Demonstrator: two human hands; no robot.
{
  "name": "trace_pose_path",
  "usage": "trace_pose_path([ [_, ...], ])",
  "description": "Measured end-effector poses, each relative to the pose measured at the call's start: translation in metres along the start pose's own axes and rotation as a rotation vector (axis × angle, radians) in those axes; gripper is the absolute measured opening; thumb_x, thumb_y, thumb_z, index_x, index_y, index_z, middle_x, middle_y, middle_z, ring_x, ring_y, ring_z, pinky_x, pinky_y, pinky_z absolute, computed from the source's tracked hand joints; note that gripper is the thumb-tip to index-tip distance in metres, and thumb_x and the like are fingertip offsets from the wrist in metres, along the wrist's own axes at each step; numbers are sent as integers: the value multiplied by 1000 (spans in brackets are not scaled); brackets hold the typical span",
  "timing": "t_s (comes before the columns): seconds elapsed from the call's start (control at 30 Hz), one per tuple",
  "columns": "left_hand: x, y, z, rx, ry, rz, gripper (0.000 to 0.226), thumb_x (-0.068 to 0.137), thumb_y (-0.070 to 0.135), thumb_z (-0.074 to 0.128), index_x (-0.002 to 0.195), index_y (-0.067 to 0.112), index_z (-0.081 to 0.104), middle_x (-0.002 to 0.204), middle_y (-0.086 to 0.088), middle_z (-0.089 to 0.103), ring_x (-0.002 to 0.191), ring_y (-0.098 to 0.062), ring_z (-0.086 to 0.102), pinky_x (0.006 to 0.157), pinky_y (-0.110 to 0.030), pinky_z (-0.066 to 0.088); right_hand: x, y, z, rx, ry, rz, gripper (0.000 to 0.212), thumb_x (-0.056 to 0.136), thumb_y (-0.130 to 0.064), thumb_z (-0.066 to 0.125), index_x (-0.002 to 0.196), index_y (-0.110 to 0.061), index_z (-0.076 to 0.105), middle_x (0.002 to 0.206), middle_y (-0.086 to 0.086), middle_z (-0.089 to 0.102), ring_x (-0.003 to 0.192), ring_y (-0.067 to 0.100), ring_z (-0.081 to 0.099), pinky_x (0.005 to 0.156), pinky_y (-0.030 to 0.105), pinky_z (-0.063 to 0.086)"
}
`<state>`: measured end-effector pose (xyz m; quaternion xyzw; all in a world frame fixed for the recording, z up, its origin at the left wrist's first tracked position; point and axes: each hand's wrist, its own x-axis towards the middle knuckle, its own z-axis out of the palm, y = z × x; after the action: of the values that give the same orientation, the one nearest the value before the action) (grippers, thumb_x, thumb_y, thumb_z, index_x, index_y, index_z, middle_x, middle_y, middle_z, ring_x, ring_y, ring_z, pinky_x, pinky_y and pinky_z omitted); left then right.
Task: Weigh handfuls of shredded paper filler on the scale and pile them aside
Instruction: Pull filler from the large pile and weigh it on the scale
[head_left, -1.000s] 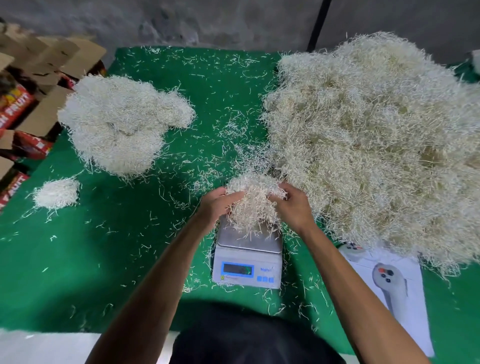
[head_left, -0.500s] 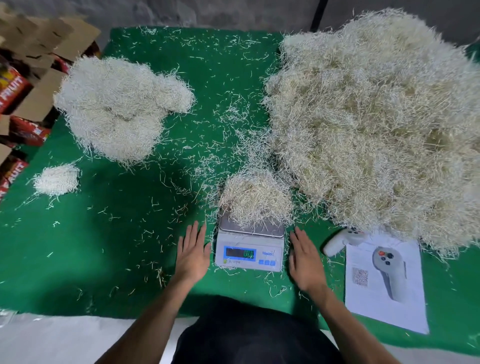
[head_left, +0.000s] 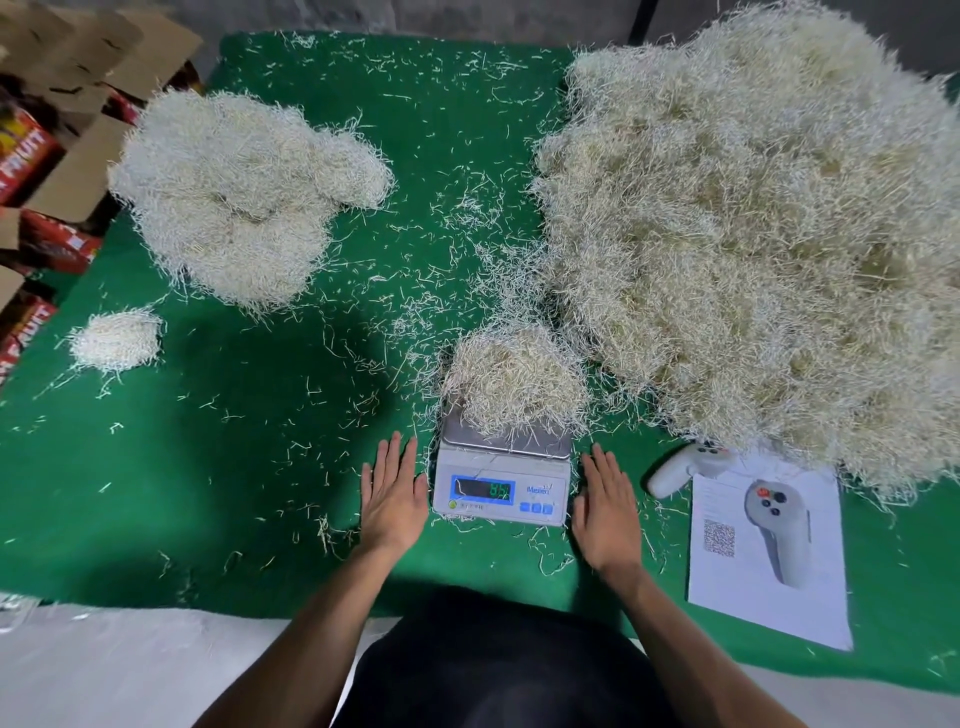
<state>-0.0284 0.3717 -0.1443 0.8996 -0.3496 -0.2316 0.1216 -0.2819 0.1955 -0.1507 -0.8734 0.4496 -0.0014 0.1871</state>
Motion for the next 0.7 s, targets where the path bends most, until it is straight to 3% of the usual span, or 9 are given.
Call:
trace_pose_path([
  [0.13, -1, 1, -3, -89, 30, -2, 61, 107, 27, 40, 162, 27, 13, 168, 9, -8, 154, -8, -14, 125, -37, -13, 0, 2, 0, -39, -16, -11, 58, 105, -22, 42, 160, -8, 29, 171, 8, 10, 158, 23, 4, 129, 40, 1],
  [0.27, 3, 5, -12, -177, 71, -38, 53, 105, 24, 49, 156, 25, 36, 168, 8, 16, 155, -12, 10, 127, -39, 1, 4, 2, -10, -23, 16, -28, 51, 102, -20, 51, 151, -7, 47, 165, 10, 31, 153, 29, 29, 126, 44, 23],
  [0.33, 12, 14, -28, -309, 84, -122, 43, 105, 24, 49, 148, 24, 48, 159, 4, 39, 140, -21, 45, 119, -44, 33, 17, -3, -22, 86, 69, 33, 36, 103, -26, 50, 129, -8, 67, 146, 14, 57, 125, 31, 57, 105, 41, 46],
  [0.4, 27, 32, -48, -487, 103, -166, 35, 105, 24, 48, 140, 20, 54, 140, -5, 60, 101, -19, 66, 87, -34, 56, 36, -19, -45, 384, 126, 157, 44, 106, -42, 37, 94, -14, 68, 100, 13, 73, 80, 21, 63, 69, 30, 49],
  [0.43, 34, 45, -60, -552, 110, -159, 34, 106, 25, 45, 138, 18, 54, 134, -9, 63, 97, -21, 67, 84, -34, 56, 47, -29, -57, 514, 171, 202, 45, 108, -46, 32, 87, -19, 61, 80, 6, 68, 66, 14, 58, 59, 25, 43],
  [0.47, 41, 58, -70, -604, 114, -138, 35, 107, 26, 43, 141, 18, 52, 136, -11, 61, 107, -25, 65, 93, -39, 55, 57, -39, -67, 588, 227, 216, 41, 110, -47, 31, 89, -23, 57, 73, -3, 62, 59, 7, 54, 54, 20, 41],
  [0.53, 52, 87, -88, -704, 98, -74, 44, 109, 29, 41, 152, 21, 40, 152, -7, 48, 132, -23, 53, 113, -44, 42, 76, -62, -83, 701, 268, 180, 34, 110, -45, 33, 104, -21, 56, 77, -9, 60, 58, 0, 55, 54, 13, 47],
  [0.63, 55, 133, -97, -751, 11, 22, 48, 108, 43, 38, 155, 32, 35, 140, 3, 56, 105, -3, 62, 99, -35, 51, 98, -99, -89, 758, 126, 109, 28, 109, -39, 45, 108, -12, 53, 88, 0, 62, 65, 4, 60, 58, 23, 56],
  [0.7, 47, 157, -93, -798, -90, 48, 57, 103, 59, 38, 155, 36, 31, 145, 8, 50, 124, -10, 55, 110, -47, 43, 102, -121, -85, 720, 48, 85, 13, 105, -24, 54, 95, -17, 50, 84, 0, 56, 65, 8, 55, 55, 18, 48],
])
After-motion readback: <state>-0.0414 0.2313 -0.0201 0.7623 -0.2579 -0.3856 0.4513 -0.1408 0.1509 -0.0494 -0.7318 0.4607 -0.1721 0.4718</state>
